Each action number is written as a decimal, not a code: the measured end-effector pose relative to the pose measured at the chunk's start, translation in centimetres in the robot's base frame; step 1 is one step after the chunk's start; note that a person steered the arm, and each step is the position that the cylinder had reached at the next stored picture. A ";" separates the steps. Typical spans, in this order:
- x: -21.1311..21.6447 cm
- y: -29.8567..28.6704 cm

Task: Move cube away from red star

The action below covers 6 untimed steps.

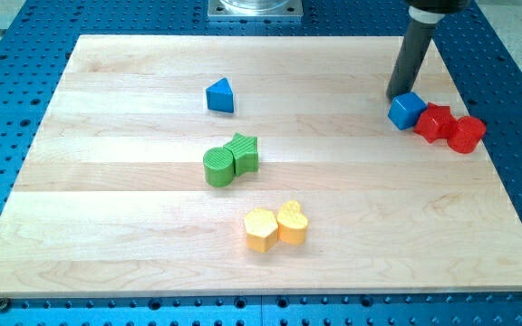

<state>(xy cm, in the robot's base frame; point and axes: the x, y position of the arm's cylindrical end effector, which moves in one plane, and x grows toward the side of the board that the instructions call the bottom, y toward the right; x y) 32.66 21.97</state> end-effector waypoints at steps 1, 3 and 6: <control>-0.8 3.5; 3.3 1.1; 3.4 -1.5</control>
